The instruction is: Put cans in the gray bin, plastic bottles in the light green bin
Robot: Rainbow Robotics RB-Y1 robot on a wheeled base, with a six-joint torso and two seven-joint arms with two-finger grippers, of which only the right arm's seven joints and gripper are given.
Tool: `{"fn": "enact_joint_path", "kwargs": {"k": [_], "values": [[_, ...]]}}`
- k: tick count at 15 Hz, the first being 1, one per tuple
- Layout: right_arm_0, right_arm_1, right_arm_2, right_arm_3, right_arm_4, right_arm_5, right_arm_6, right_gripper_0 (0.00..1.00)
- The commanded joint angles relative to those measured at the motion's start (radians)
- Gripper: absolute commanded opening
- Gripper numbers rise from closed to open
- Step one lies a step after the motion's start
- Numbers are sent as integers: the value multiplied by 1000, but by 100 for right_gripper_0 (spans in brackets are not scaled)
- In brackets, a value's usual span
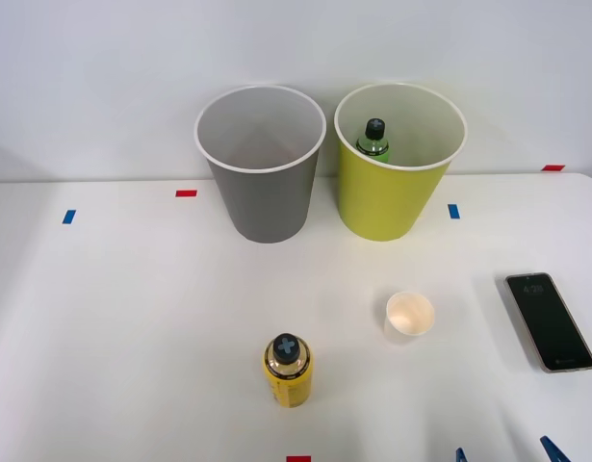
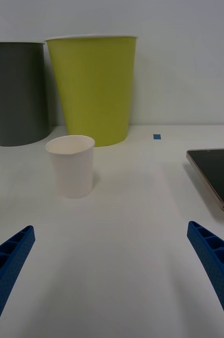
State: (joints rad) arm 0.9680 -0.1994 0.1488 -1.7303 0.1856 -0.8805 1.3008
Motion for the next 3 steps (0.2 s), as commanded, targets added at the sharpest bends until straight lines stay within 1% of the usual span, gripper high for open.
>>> {"fn": "enact_joint_path", "kwargs": {"k": [1,3], "values": [[0,0,0,0,0,0,0,100],[0,0,0,0,0,0,0,100]]}}
